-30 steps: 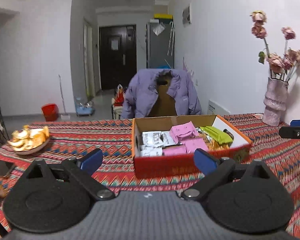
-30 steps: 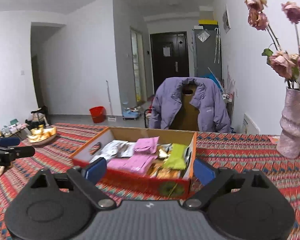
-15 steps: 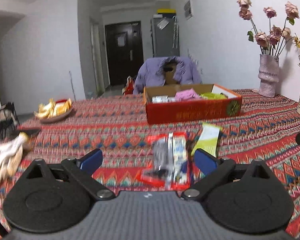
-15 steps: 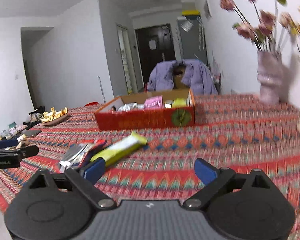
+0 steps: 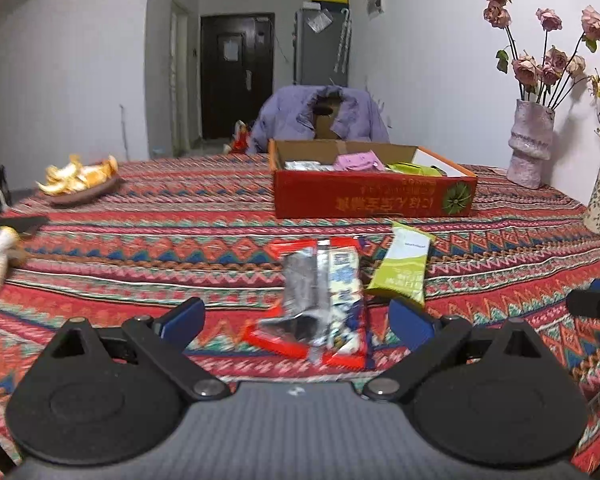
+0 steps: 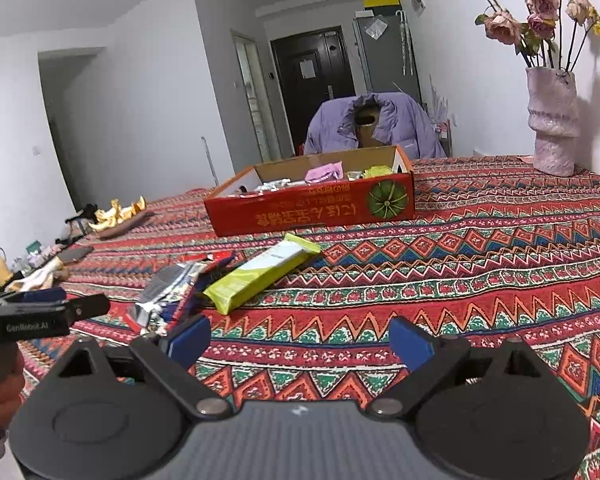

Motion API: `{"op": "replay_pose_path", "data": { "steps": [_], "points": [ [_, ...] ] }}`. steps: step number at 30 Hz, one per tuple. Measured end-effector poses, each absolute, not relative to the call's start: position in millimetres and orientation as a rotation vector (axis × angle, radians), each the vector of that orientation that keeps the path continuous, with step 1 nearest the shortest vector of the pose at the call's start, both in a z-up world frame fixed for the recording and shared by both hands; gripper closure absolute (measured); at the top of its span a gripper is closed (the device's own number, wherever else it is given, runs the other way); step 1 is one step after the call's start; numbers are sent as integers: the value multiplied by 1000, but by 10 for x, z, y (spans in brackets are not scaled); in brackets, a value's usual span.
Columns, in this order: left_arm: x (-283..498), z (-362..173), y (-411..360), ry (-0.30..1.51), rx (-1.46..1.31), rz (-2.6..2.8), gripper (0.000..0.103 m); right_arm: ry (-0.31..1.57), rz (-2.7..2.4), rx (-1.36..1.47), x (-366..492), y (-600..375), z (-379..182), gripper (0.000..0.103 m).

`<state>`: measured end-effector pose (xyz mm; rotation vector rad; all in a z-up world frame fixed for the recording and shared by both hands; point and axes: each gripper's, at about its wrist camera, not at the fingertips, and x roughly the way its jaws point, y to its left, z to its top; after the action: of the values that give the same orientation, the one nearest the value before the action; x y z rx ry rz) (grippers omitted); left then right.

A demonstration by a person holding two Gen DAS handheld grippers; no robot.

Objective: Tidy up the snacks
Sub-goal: 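Move both open tools back to the remaining packets on the cloth, then grasp red-and-white packets with the left tool while the right tool grasps a white-green bar, then carry both packets into the box and open both tools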

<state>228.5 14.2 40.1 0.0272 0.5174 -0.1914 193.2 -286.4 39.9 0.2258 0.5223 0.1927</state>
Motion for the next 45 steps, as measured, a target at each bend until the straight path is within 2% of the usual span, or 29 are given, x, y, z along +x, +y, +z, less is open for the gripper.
{"op": "replay_pose_path", "data": {
  "steps": [10, 13, 15, 16, 20, 23, 26, 30, 32, 34, 35, 45],
  "points": [
    [3154, 102, -87, 630, -12, -212, 4, 578, 178, 236, 2387, -2813, 389, 7],
    [3286, 51, -76, 652, -22, -215, 17, 574, 174, 275, 2576, -2793, 387, 7],
    [3349, 30, -22, 663, -51, -237, 37, 586, 194, 299, 2742, -2750, 379, 7],
    [3366, 29, 1, 667, -61, -242, 40, 593, 207, 310, 2839, -2710, 367, 7],
    [3388, 53, 148, 659, -56, -221, 44, 642, 262, 330, 3281, -2482, 268, 9],
    [3393, 77, 320, 657, -64, -179, 44, 675, 305, 336, 3562, -2277, 182, 16],
    [3396, 84, 449, 662, -64, -151, 43, 691, 321, 280, 3779, -2024, 127, 16],
    [3404, 72, 522, 664, -54, -140, 38, 696, 332, 144, 3926, -1744, 83, 38],
    [3420, 67, 510, 658, -46, -138, 38, 687, 317, 87, 3940, -1669, 68, 45],
    [3422, 66, 474, 652, -27, -142, 43, 680, 308, 54, 3929, -1653, 75, 60],
    [3412, 75, 460, 649, -21, -145, 47, 683, 312, 56, 3915, -1667, 83, 63],
    [3126, 321, 244, 593, -8, -203, 50, 661, 260, 78, 3391, -2131, 220, 66]
  ]
}}
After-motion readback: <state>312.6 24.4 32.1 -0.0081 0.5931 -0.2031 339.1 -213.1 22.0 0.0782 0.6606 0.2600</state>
